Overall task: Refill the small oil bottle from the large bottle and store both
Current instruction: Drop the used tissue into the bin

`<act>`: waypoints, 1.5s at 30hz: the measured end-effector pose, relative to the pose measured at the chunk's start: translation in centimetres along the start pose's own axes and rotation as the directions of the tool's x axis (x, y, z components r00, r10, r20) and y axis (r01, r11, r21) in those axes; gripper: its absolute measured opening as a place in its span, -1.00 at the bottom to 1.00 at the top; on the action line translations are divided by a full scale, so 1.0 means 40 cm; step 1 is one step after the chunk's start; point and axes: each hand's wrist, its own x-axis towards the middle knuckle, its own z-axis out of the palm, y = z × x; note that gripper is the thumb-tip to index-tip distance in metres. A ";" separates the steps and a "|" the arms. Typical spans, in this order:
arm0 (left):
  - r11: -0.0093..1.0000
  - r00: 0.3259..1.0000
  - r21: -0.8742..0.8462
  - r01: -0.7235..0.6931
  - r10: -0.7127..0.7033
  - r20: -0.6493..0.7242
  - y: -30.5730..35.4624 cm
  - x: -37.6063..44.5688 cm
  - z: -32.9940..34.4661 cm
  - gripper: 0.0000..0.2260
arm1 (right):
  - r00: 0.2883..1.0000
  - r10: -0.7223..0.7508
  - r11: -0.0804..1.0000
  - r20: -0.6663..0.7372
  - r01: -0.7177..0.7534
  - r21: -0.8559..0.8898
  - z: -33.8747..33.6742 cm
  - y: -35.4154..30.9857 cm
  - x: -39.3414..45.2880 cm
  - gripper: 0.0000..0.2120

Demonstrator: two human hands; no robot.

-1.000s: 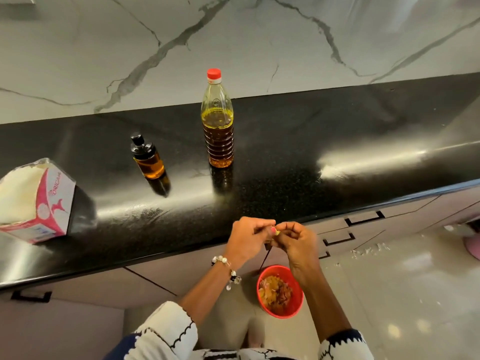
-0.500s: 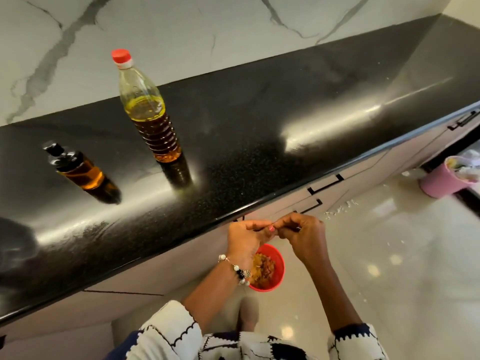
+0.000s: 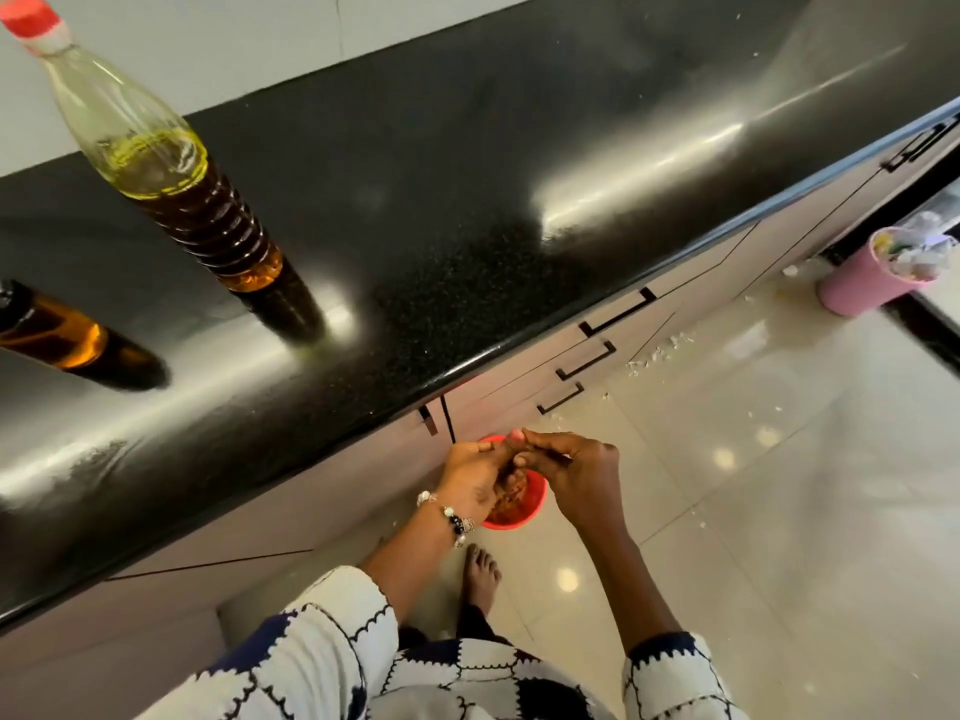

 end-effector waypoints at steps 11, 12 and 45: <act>0.753 0.937 0.651 -0.094 0.287 -0.197 -0.054 0.134 -0.109 -0.90 | 0.885 0.460 0.875 0.071 -0.437 -0.210 0.121 0.182 0.061 -0.78; 0.716 0.933 0.692 -0.086 0.302 -0.197 -0.061 0.143 -0.124 -0.90 | 0.880 0.472 0.863 0.041 -0.452 -0.227 0.137 0.196 0.061 -0.78; 0.245 0.356 0.682 -0.689 0.934 0.023 0.633 -0.406 -0.289 -0.91 | 0.888 -0.435 0.798 -0.148 0.456 0.394 0.064 -0.687 0.297 -0.70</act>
